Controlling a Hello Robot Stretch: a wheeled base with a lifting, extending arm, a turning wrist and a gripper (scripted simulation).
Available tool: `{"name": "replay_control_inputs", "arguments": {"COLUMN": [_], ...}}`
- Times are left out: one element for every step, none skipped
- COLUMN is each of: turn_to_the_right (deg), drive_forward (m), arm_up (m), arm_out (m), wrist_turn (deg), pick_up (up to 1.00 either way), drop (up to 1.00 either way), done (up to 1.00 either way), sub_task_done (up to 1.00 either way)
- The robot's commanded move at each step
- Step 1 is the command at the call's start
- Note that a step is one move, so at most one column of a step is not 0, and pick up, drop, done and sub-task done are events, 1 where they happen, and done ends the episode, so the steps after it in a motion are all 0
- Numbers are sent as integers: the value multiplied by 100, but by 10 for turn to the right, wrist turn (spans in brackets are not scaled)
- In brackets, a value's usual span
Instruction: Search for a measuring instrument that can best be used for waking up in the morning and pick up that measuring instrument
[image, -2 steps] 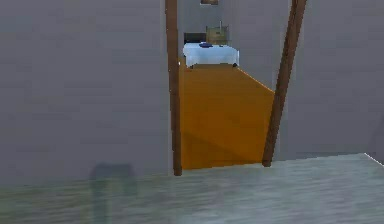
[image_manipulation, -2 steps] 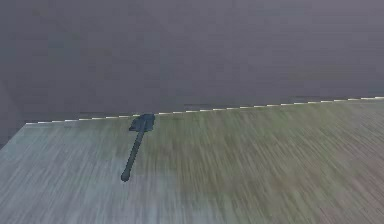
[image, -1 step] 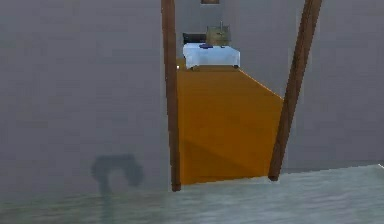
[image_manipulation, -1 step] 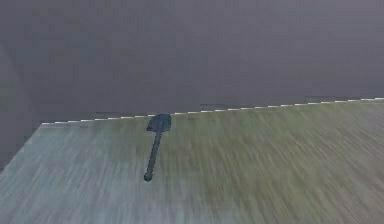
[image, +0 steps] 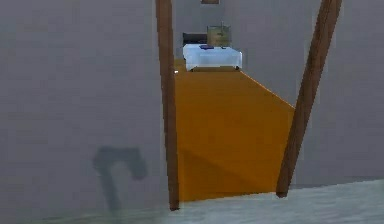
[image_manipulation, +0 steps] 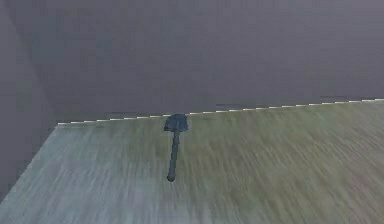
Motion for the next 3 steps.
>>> {"name": "replay_control_inputs", "arguments": {"turn_to_the_right": [150, 0, 0], "drive_forward": [0, 100, 10], "arm_up": [0, 0, 0], "arm_out": [0, 0, 0], "wrist_turn": [0, 0, 0], "pick_up": [0, 0, 0], "drop": [0, 0, 0], "done": [0, 0, 0], "sub_task_done": [0, 0, 0]}}
